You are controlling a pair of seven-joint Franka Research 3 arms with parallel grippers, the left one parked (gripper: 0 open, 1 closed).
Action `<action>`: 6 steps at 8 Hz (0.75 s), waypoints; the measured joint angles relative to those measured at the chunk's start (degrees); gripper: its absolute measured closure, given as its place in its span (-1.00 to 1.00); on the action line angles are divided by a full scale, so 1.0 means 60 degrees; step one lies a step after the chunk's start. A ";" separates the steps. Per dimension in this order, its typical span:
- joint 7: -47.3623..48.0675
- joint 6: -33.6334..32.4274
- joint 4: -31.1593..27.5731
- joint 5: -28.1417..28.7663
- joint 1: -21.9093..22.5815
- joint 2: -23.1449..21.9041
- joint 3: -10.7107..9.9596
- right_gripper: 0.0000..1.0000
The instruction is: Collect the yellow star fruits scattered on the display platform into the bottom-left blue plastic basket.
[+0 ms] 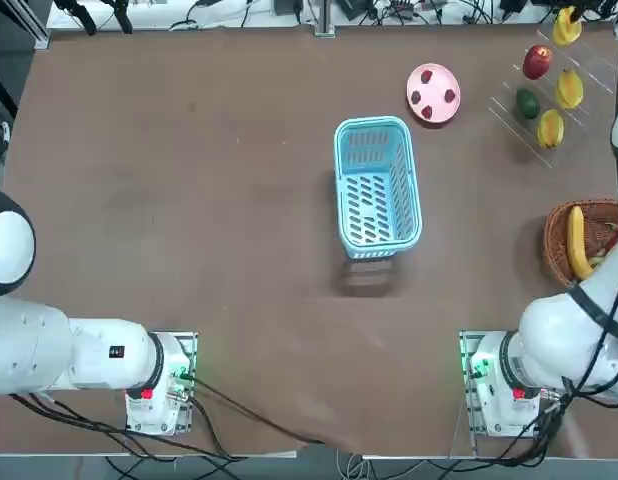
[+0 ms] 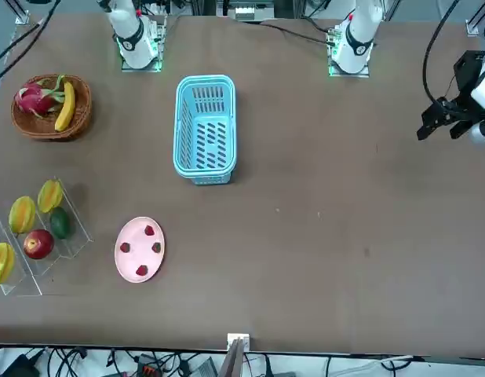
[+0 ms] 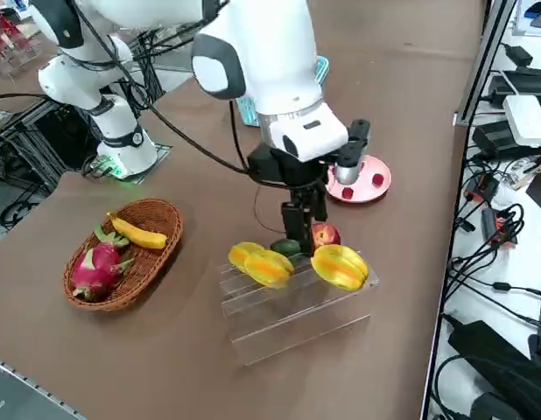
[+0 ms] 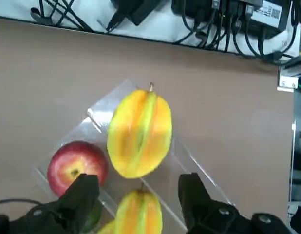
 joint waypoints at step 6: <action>0.0015 0.0398 0.0501 0.0928 -0.0102 0.0708 -0.0003 -1.00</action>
